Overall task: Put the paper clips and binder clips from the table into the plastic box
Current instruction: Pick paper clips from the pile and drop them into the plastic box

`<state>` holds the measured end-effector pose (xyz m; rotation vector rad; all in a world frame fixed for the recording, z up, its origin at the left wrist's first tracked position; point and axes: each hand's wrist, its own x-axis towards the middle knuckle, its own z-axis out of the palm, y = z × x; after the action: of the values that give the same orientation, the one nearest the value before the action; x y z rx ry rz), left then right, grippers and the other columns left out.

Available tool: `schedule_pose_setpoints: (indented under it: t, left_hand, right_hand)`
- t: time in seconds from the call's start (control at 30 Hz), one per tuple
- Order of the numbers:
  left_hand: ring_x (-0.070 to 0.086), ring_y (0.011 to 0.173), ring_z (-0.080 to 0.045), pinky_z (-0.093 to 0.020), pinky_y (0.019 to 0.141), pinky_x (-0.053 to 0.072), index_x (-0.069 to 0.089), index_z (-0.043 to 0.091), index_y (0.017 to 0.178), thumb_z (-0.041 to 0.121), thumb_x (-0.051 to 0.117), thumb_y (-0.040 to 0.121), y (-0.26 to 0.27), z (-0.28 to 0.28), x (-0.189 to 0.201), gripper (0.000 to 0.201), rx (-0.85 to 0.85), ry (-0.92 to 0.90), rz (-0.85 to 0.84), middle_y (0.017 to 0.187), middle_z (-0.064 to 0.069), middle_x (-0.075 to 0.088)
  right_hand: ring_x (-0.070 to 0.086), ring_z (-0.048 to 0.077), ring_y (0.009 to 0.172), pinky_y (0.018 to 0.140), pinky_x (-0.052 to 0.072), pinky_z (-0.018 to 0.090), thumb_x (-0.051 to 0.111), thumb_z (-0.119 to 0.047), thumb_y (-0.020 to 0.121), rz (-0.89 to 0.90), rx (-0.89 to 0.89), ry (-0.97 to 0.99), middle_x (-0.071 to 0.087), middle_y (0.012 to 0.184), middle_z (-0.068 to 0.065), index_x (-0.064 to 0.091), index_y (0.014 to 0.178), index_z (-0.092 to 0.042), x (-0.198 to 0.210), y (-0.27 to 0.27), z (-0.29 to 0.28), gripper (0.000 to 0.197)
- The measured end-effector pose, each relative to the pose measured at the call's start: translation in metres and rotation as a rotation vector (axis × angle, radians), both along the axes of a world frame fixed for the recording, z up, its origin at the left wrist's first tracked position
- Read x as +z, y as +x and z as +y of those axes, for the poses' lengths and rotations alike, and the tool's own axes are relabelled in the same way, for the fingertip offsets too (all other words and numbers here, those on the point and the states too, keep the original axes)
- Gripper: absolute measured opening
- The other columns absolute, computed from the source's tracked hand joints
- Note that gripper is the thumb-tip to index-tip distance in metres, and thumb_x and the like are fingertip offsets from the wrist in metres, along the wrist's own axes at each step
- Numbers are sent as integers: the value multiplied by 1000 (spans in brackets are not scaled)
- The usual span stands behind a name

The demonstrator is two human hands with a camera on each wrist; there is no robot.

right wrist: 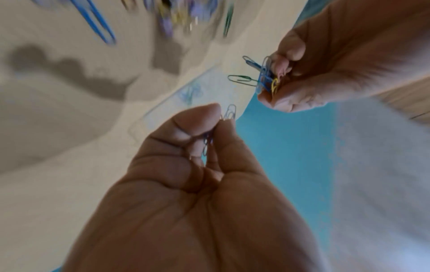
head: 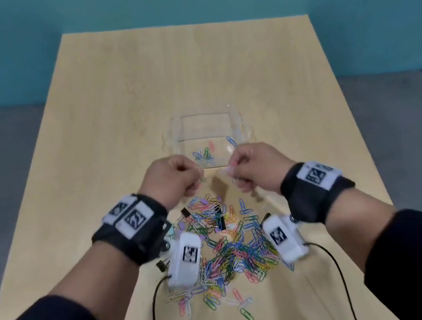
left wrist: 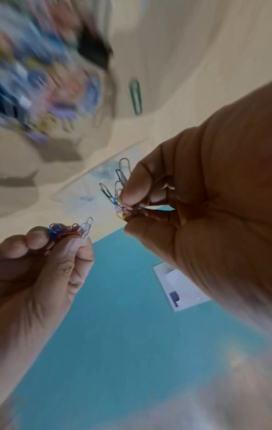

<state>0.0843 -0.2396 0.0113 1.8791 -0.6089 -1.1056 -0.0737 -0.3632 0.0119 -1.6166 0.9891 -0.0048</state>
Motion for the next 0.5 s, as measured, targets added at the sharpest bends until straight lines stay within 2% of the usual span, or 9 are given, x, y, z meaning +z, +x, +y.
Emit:
schedule_pose_setpoints:
  t: [0.1,0.17,0.23,0.27,0.3,0.4,0.43,0.5]
  left_hand:
    - [58,59,-24,-44,69,56,64,6,69,6,68,81,17,-35,-2,13,103,-36,-63,61,-13,62]
    - [58,58,-24,-46,71,57,64,7,69,7,68,81,19,-50,-4,13,130,-37,-81,62,-13,62]
    - [61,59,-25,-49,72,58,65,10,70,9,68,81,18,-56,-7,11,124,-35,-87,64,-13,65]
    - [62,61,-25,-49,73,58,66,12,73,11,68,81,17,-55,-7,8,128,-36,-83,66,-12,66]
    - [64,64,-25,-47,75,58,67,12,79,12,68,81,16,-52,-9,2,148,-49,-68,69,-11,66]
    - [66,73,-23,-38,75,58,66,8,99,12,66,85,9,-27,-5,15,182,-67,-36,77,-7,66]
    - [66,73,-22,-36,74,58,66,10,100,15,66,85,5,-14,-4,16,146,-54,-78,80,-4,67]
    - [66,74,-18,-32,73,54,67,19,99,22,66,83,-10,17,-4,16,-30,27,-279,87,3,67]
  right_hand:
    - [53,21,48,50,53,32,62,1,87,-20,-146,-41,54,68,16,52,73,-8,-2,30,-26,19]
    - [55,23,51,57,59,40,63,-1,86,10,-149,-89,57,70,15,54,71,-9,-2,45,-34,19]
    - [61,27,56,65,59,51,65,-5,84,24,-135,-110,61,72,11,57,72,-13,-1,53,-37,17]
    - [64,29,61,67,59,52,66,-8,84,27,-123,-101,62,75,10,60,76,-14,0,54,-37,12]
    - [67,32,68,70,59,51,67,-13,84,36,-110,-96,62,80,9,62,84,-16,0,51,-37,6]
    - [65,29,89,80,56,45,66,-28,85,117,-6,-250,62,96,4,62,110,-18,3,25,-29,27]
    - [63,26,90,81,54,42,64,-29,86,140,36,-315,62,99,2,61,113,-18,3,12,-22,30]
    - [61,20,89,82,51,36,60,-29,88,195,151,-405,61,103,-1,60,116,-20,2,-19,3,30]
